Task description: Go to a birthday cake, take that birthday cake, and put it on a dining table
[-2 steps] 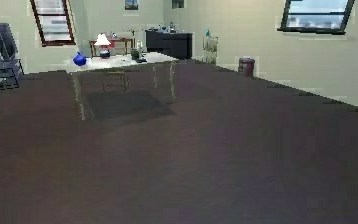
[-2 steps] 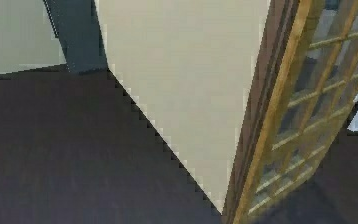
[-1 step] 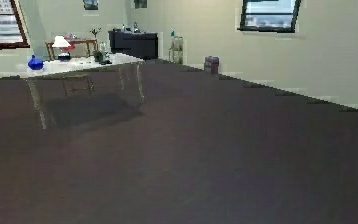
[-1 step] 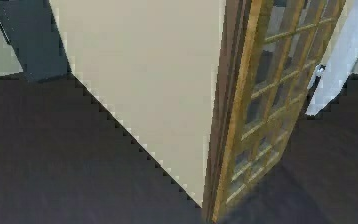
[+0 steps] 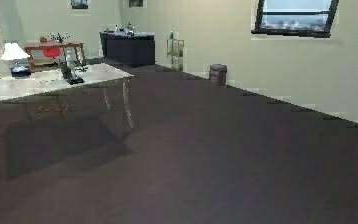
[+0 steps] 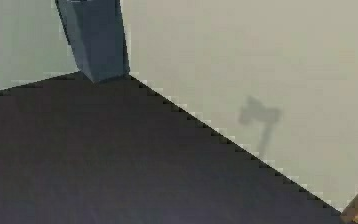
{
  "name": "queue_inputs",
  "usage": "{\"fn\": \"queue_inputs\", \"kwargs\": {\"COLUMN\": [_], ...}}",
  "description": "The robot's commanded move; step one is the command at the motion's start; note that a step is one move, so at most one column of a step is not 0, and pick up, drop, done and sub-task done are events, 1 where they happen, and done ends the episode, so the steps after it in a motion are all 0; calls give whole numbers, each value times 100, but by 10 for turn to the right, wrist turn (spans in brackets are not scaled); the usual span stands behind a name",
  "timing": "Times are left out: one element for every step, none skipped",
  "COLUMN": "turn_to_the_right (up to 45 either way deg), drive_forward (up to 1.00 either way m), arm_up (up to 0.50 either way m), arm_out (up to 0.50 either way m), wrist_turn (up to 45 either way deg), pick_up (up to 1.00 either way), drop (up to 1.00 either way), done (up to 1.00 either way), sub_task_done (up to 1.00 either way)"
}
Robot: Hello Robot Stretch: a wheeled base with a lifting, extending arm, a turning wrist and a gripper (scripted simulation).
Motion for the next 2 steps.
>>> {"fn": "queue_inputs", "kwargs": {"turn_to_the_right": [0, 0], "drive_forward": [100, 100], "arm_up": [0, 0], "arm_out": [0, 0], "wrist_turn": [0, 0], "pick_up": [0, 0], "drop": [0, 0], "done": [0, 0], "sub_task_done": [0, 0]}}
